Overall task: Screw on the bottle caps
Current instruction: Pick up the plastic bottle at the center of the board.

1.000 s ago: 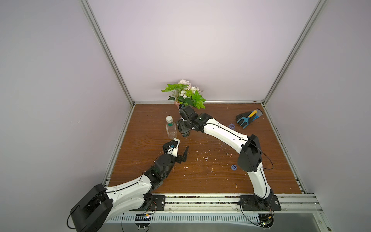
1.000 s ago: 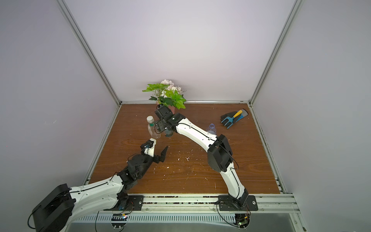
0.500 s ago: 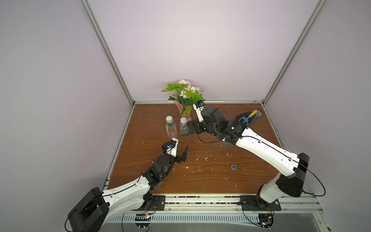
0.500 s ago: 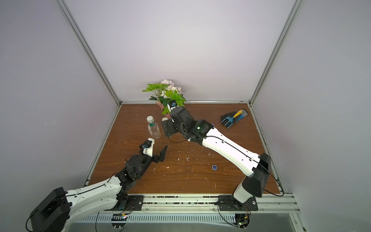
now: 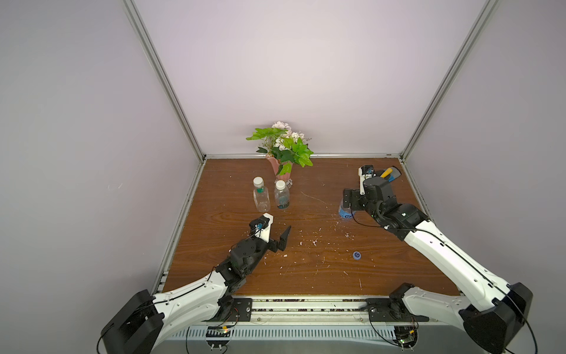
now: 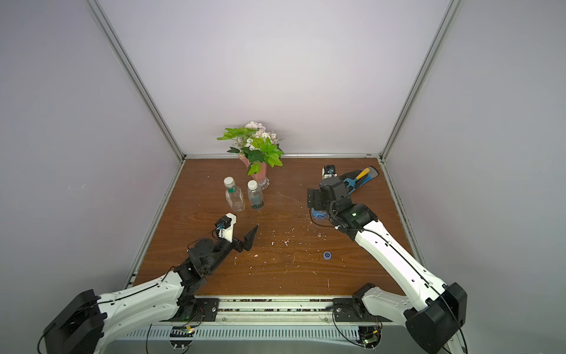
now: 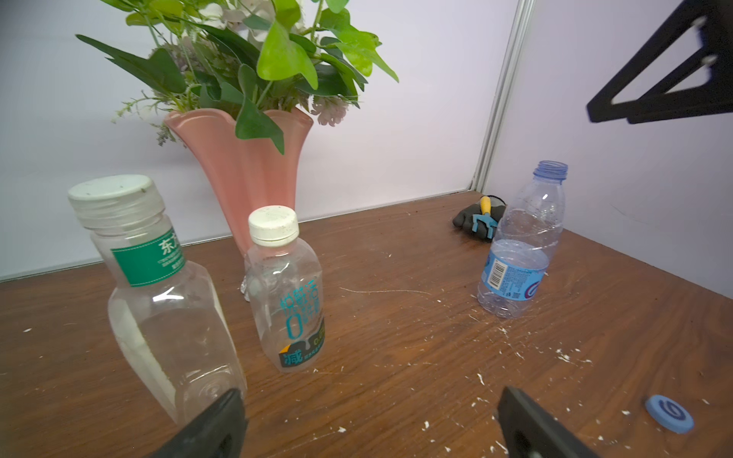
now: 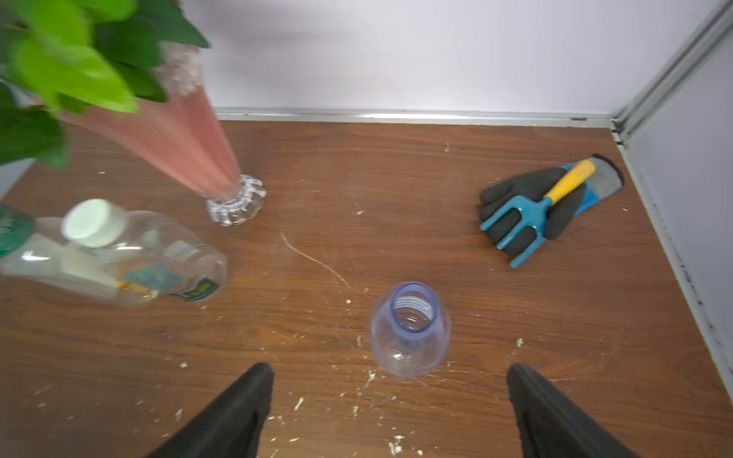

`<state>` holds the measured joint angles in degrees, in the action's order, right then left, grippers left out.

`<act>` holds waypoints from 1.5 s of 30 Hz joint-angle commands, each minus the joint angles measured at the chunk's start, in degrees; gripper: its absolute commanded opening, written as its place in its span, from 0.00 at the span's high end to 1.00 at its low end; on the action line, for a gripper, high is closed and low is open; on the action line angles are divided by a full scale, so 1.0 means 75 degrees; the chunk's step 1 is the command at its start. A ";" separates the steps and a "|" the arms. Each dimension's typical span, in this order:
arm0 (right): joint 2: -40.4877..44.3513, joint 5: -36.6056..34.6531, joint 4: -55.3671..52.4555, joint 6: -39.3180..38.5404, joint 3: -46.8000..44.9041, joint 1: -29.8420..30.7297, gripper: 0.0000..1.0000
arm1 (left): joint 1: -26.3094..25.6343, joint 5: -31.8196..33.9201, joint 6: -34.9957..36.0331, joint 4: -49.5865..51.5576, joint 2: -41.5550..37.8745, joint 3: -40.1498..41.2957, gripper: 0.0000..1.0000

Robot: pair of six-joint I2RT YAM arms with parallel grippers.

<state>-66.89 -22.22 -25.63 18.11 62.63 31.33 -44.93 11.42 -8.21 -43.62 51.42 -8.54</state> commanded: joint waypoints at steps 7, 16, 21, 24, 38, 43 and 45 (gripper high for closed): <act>-0.0711 0.0578 0.1287 -0.0583 -0.0028 -0.0597 0.21 | 0.0052 -0.0543 -0.0123 -0.0219 0.0650 -0.0407 0.00; -0.1226 0.0455 0.1296 -0.0763 0.0099 -0.0744 0.33 | 0.0057 -0.0649 -0.0120 -0.0255 0.1052 -0.0538 0.00; -0.1368 0.0536 0.1365 -0.0750 0.0050 -0.0789 0.39 | 0.0059 -0.0647 -0.0078 -0.0237 0.1089 -0.0547 0.00; -0.1459 0.0589 0.1424 -0.0756 0.0025 -0.0802 0.42 | 0.0059 -0.0629 -0.0077 -0.0230 0.1090 -0.0535 0.00; -0.1386 0.1121 0.1560 -0.0903 -0.0042 -0.0791 0.70 | 0.0058 -0.0653 0.0010 -0.0221 0.1148 -0.0561 0.01; -0.1100 0.1652 0.1806 -0.0772 -0.0112 -0.0629 0.78 | 0.0056 -0.0623 0.0063 -0.0217 0.1170 -0.0597 0.00; -0.1057 0.1809 0.1905 -0.0680 -0.0061 -0.0463 0.80 | 0.0055 -0.0629 0.0086 -0.0242 0.1191 -0.0599 0.01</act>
<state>-77.25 -11.77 -14.96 11.99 61.91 26.24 -44.93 7.14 -8.32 -44.01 60.12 -11.31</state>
